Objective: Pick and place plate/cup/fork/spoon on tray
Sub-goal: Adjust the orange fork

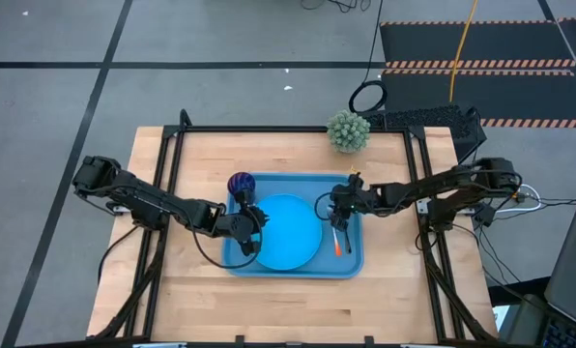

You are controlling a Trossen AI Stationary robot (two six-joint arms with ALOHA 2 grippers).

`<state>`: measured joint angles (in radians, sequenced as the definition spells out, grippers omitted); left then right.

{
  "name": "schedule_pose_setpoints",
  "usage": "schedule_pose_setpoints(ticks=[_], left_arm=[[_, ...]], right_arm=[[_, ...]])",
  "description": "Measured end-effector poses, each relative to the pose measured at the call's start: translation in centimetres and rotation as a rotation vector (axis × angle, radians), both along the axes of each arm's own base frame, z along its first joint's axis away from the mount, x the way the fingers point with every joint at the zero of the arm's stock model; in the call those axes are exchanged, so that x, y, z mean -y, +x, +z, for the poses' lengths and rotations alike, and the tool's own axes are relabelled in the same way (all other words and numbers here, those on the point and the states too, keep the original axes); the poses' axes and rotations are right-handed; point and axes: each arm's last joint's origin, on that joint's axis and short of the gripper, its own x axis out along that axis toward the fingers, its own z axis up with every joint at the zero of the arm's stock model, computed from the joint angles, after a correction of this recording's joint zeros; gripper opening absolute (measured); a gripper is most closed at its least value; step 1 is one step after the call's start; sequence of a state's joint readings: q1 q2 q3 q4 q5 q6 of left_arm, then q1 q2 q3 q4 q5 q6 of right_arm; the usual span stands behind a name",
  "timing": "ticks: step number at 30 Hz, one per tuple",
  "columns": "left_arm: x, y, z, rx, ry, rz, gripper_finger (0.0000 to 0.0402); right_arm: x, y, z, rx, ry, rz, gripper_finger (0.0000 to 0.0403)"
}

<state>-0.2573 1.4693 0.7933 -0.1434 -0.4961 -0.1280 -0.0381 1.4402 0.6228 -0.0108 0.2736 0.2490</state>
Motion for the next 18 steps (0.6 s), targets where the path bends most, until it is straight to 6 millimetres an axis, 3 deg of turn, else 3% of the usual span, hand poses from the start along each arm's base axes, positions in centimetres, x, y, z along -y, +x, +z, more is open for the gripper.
schedule_pose_setpoints(ticks=[4,18], left_arm=[[0.0,0.0,0.0,0.001,0.0,0.0,0.0042],[0.0,0.0,0.0,0.001,0.0,0.0,0.0042]], right_arm=[[-0.12,-0.34,0.81,0.016,-0.035,-0.015,0.013],[0.12,-0.87,0.59,-0.023,-0.054,-0.037,0.013]])
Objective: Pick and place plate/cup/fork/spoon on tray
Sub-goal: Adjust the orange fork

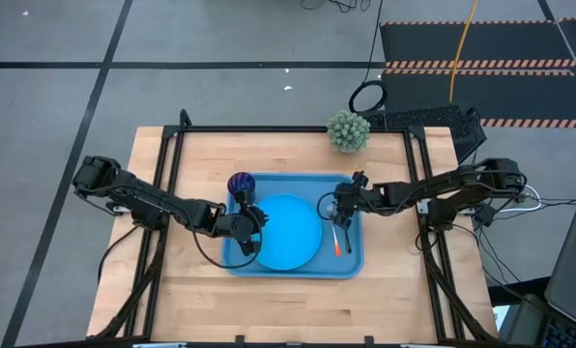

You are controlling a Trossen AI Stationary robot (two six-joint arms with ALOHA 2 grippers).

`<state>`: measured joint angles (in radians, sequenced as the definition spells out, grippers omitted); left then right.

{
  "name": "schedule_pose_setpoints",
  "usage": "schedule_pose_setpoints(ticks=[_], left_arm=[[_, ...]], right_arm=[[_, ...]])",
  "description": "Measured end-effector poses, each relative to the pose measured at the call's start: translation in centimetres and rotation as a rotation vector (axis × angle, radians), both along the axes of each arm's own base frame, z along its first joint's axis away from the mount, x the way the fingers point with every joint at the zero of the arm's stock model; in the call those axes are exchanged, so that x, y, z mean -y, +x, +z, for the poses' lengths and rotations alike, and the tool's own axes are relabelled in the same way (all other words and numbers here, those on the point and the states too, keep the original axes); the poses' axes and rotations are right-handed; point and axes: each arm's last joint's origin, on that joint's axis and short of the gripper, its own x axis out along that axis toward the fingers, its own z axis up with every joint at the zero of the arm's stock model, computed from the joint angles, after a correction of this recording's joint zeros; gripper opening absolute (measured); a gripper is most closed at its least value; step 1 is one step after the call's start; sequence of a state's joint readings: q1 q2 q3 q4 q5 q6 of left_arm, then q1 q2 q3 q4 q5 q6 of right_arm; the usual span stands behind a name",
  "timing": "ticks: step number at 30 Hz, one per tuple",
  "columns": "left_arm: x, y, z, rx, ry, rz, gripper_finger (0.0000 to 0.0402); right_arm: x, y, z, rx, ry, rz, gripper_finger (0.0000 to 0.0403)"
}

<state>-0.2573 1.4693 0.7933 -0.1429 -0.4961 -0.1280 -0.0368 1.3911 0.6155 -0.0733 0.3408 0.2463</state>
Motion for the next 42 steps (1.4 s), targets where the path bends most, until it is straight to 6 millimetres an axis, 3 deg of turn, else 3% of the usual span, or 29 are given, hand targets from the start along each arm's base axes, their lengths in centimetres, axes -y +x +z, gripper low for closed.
schedule_pose_setpoints(ticks=[7,20,28,36,42], left_arm=[[0.0,0.0,0.0,0.005,-0.002,0.001,0.0042],[0.0,0.1,0.1,0.015,-0.007,0.003,0.0042],[0.0,0.1,0.1,0.017,-0.012,0.008,0.0042],[0.0,0.2,0.2,0.028,-0.013,0.006,0.0042],[0.1,0.2,0.2,0.032,-0.016,0.007,0.0042]], right_arm=[[0.1,-0.7,-1.3,0.071,0.02,0.004,0.013],[0.1,-0.6,-1.2,0.081,-0.013,0.05,0.013],[0.2,1.5,1.6,0.029,-0.085,0.141,0.013],[0.5,2.4,0.1,-0.206,0.004,0.179,0.013],[0.6,3.8,0.4,-0.191,-0.012,0.198,0.013]])
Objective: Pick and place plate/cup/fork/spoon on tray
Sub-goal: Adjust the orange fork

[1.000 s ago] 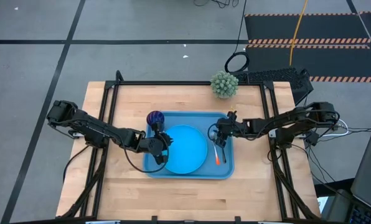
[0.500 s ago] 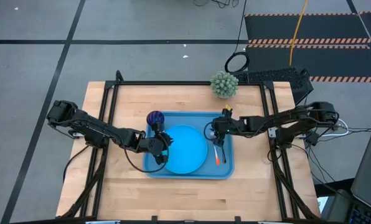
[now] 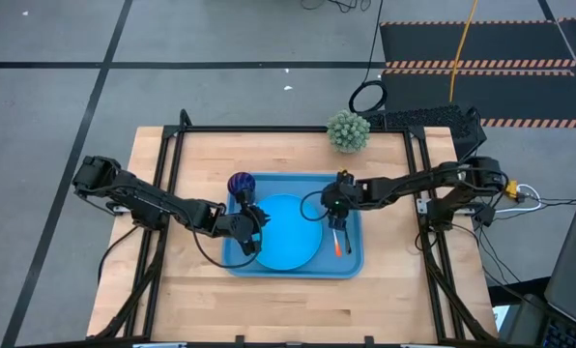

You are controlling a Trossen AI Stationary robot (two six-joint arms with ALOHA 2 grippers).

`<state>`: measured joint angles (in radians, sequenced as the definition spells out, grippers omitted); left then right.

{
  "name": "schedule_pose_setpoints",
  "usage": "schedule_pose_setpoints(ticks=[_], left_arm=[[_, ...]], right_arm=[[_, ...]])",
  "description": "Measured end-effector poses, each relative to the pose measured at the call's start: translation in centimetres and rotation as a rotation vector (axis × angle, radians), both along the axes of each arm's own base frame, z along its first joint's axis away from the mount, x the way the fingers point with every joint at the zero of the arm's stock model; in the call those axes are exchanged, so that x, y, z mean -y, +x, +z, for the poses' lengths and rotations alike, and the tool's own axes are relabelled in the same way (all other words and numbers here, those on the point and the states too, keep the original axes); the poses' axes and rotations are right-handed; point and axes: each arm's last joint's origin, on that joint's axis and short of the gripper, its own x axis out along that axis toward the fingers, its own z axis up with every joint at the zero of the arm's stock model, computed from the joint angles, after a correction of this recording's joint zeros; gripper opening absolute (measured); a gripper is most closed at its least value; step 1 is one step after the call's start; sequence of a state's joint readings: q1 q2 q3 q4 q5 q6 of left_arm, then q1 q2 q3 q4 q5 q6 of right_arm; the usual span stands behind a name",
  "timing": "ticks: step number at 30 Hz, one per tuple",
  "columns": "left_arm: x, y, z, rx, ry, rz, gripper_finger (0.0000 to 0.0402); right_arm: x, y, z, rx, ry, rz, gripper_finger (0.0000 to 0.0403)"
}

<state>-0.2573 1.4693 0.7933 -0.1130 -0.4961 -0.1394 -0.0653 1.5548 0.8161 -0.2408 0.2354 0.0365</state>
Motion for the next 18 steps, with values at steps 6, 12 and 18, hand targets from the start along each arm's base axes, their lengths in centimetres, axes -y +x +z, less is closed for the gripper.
schedule_pose_setpoints(ticks=[6,12,18], left_arm=[[0.0,-0.1,-0.1,-0.015,0.004,0.0,0.0042],[0.0,-0.1,-0.1,-0.015,0.004,0.0,0.0042],[0.0,-0.1,-0.1,-0.016,0.004,0.0,0.0042]], right_arm=[[0.4,-0.4,-0.2,-0.034,0.003,-0.016,0.013],[0.9,-0.3,-0.1,-0.024,0.001,-0.034,0.013],[1.2,-0.3,-0.1,-0.021,0.0,-0.044,0.013]])
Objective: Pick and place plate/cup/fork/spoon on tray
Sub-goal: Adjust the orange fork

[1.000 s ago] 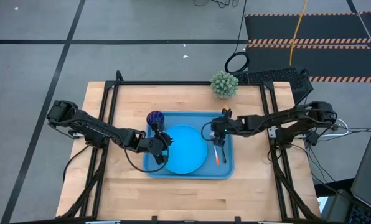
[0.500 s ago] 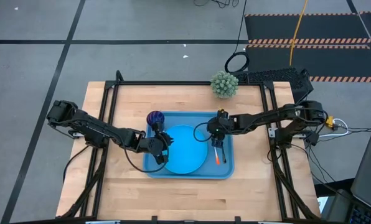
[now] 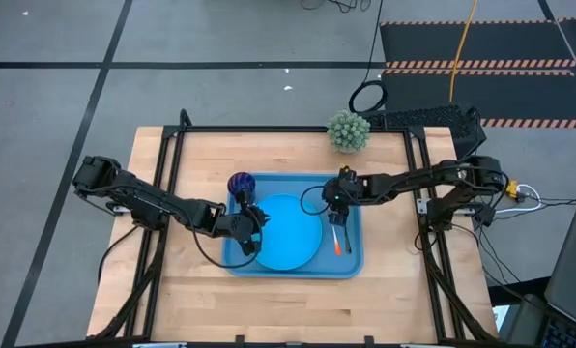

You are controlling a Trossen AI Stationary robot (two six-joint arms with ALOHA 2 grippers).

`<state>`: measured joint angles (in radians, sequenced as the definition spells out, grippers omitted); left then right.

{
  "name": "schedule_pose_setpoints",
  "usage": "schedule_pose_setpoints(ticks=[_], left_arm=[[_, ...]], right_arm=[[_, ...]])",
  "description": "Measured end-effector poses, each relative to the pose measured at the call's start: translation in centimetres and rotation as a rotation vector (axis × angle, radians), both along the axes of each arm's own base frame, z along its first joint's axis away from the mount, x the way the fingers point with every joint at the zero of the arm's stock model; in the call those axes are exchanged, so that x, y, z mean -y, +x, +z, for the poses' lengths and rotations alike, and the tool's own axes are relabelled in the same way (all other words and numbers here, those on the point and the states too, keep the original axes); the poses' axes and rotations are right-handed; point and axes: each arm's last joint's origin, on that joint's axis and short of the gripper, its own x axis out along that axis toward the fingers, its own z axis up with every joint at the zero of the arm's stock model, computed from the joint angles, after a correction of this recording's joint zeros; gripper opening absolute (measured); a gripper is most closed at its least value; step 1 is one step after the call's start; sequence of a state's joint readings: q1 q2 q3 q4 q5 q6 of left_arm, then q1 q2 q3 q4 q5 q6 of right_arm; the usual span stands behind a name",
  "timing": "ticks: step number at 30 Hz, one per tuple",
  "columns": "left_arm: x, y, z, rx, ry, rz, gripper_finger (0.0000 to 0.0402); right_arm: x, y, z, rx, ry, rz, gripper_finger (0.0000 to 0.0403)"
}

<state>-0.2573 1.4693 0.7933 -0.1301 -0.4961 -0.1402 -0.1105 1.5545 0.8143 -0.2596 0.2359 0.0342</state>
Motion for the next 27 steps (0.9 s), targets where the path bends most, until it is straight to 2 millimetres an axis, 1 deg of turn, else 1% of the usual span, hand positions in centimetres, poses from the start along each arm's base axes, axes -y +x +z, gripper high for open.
schedule_pose_setpoints(ticks=[10,19,27], left_arm=[[0.0,0.0,0.0,-0.007,0.002,0.0,0.0042],[0.0,-0.1,-0.1,-0.01,0.002,-0.001,0.0042],[0.0,-0.1,-0.1,-0.009,0.002,-0.001,0.0042]], right_arm=[[0.0,0.2,-2.0,-0.066,0.012,-0.005,0.013],[0.0,0.2,-1.9,-0.047,0.021,-0.027,0.013],[0.0,0.2,-1.9,-0.03,0.054,-0.096,0.013]])
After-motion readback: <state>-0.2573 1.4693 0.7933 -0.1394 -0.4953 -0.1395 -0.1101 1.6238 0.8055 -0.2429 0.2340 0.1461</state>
